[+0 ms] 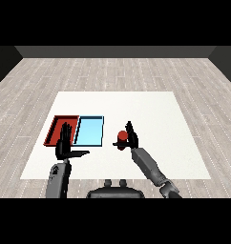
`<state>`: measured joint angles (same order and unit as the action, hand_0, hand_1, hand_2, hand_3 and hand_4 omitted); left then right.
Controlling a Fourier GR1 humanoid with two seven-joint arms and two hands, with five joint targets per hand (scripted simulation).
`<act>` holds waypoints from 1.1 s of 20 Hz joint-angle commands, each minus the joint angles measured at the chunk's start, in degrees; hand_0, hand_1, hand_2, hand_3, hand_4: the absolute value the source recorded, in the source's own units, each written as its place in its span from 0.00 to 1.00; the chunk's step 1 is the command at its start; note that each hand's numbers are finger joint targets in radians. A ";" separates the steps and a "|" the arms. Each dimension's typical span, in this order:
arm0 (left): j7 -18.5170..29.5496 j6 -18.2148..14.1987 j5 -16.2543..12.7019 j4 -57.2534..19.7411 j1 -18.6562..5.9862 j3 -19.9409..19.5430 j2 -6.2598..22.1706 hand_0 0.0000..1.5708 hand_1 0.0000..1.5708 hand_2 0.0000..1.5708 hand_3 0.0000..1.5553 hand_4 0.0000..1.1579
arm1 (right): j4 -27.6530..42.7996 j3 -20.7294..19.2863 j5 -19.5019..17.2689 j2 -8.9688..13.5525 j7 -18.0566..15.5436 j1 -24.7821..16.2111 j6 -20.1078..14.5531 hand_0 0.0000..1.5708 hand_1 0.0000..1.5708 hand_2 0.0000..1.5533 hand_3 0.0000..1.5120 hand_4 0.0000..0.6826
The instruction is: Pick the red can and put it in the red box
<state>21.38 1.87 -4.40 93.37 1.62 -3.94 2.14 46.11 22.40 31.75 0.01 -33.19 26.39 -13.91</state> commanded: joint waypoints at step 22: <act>-1.96 2.06 0.17 0.91 -0.07 1.46 0.84 0.00 0.00 0.00 0.00 0.00 | 15.61 3.70 -11.30 1.44 7.11 -4.60 -13.53 0.92 0.92 0.93 0.93 0.96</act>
<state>20.41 2.63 -3.82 93.41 0.79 -3.29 2.76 55.38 26.37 23.61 1.01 -27.73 25.12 -26.69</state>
